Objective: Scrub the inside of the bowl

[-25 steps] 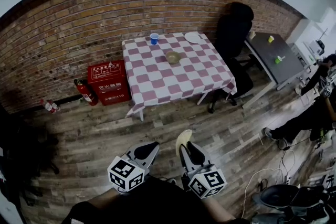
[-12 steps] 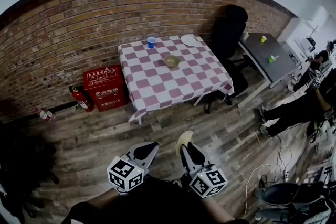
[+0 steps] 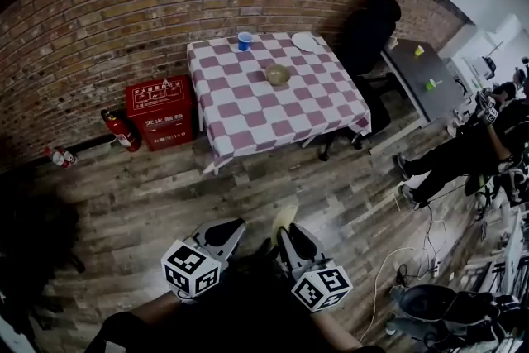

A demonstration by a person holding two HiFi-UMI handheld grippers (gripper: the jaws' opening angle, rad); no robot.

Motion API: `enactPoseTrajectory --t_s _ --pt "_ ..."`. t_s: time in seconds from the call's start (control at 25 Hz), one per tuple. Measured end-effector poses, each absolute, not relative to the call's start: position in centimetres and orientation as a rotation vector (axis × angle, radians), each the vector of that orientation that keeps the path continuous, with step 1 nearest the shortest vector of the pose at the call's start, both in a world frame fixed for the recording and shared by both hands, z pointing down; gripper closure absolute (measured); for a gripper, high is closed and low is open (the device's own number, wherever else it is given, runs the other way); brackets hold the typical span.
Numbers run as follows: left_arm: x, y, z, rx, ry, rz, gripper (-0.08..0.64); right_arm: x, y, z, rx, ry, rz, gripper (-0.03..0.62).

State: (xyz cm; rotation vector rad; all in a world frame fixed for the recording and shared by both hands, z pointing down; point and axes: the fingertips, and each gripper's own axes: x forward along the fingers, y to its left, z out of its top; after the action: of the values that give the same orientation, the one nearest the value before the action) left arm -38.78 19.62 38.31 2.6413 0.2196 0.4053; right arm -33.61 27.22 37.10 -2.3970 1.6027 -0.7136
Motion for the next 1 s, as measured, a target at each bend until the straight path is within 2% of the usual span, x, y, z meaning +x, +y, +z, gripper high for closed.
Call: enactPoseTrajectory --t_s 0.36,1.0 --pt "-34.9 18.2 39.2 2.665 0.113 0.44 0.537 -28.7 25.2 38.0 -2.313 1.672 -0.72 0.489" --pt "-19.3 23.0 37.4 2.747 -0.025 0.455 0.537 -12.2 28.4 36.0 -2.161 1.806 -0.679 0.489"
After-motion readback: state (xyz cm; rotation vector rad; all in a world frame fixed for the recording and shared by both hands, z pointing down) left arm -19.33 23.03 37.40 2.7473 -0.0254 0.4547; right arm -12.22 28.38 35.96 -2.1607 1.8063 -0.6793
